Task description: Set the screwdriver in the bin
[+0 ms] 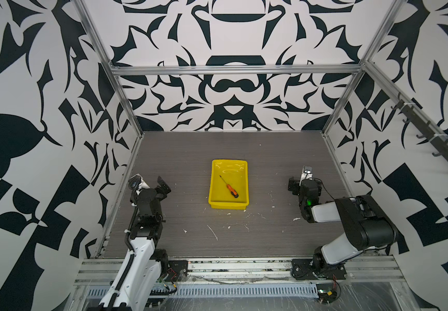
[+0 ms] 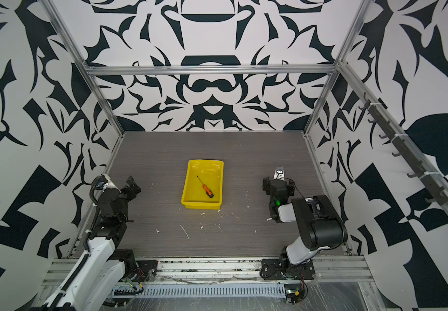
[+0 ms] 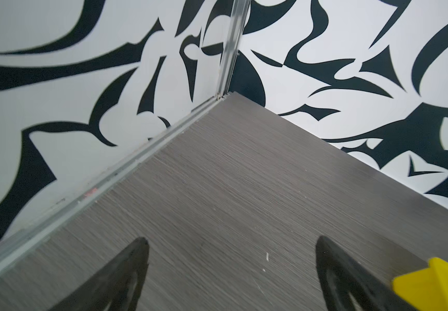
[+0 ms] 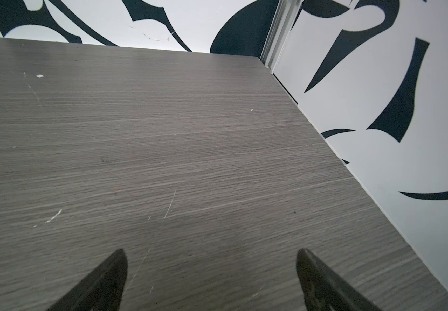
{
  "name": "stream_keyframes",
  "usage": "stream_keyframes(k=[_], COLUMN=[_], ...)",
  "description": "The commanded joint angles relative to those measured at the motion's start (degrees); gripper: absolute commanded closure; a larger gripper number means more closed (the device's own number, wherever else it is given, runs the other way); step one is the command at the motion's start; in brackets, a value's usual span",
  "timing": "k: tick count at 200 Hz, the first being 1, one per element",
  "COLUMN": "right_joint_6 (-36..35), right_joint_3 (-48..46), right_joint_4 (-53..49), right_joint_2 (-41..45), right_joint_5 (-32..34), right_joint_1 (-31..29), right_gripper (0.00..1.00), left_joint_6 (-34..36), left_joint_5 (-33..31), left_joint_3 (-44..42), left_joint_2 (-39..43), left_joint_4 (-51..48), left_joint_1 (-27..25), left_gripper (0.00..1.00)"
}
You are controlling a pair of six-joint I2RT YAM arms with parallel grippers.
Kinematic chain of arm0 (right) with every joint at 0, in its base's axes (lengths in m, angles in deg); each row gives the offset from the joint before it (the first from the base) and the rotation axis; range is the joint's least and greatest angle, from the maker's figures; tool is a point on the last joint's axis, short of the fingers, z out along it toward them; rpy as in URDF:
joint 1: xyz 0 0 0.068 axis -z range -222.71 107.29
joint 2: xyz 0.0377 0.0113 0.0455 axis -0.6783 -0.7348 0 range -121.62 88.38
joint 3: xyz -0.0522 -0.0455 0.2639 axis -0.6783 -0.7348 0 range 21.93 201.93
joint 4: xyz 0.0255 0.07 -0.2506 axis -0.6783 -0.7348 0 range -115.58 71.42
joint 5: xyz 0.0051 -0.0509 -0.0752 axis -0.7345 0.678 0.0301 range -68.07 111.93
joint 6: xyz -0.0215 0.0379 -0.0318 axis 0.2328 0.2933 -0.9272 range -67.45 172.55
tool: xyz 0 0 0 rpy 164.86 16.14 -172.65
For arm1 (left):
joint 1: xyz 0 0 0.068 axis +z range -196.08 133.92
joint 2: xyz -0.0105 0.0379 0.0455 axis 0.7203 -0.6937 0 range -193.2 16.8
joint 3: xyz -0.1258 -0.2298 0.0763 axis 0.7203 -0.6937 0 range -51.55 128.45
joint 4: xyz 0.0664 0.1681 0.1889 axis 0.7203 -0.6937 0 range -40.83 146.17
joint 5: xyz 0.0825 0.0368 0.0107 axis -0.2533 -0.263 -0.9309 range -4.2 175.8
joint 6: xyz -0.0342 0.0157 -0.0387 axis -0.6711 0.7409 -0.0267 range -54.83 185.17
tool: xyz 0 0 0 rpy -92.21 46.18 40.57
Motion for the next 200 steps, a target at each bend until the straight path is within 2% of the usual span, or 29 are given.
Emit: stream_keyframes(k=[1, 55, 69, 106, 125, 157, 175, 185, 200], right_joint_6=[-0.25, -0.22, -0.26, -0.23, -0.25, -0.28, -0.29, -0.29, -0.21], right_joint_3=[0.43, 0.4, 0.44, 0.44, 0.4, 0.43, 0.44, 0.44, 0.49], right_joint_4=[2.3, 2.32, 2.35, 2.35, 2.32, 2.28, 2.35, 2.33, 2.25], right_joint_2=[0.66, 0.68, 0.65, 0.68, 0.67, 0.67, 0.63, 0.63, 0.67], right_joint_5=[-0.05, -0.02, -0.07, -0.08, -0.08, -0.04, -0.09, -0.09, -0.09], right_joint_1=[-0.25, -0.2, -0.21, -0.2, -0.21, -0.2, -0.23, -0.2, -0.23], right_gripper=[0.0, 0.0, 0.0, 0.0, 0.0, 0.0, 0.0, 0.0, 0.0], left_joint_6=[8.67, 13.26, 13.64, 15.02, 18.25, 18.22, 17.3, 19.56, 18.06], left_joint_5=[-0.44, 8.04, 8.18, 12.35, 14.55, 13.26, 16.03, 19.42, 18.1], left_joint_3=[-4.29, -5.28, -5.36, -0.26, 1.46, -1.26, -0.33, 2.16, 4.25], left_joint_2=[-3.12, -14.67, -18.36, -29.76, -36.47, -49.73, -44.16, -45.93, -46.9], left_joint_4=[11.12, 21.06, 26.34, 32.13, 35.37, 56.23, 45.07, 43.08, 41.23], left_joint_1=[-0.11, -0.11, -0.02, 0.03, 0.34, 1.82, 1.81, 1.84, 2.86], left_gripper=[0.01, 0.01, 0.01, 0.01, 0.01, 0.01, 0.01, 0.01, 0.01])
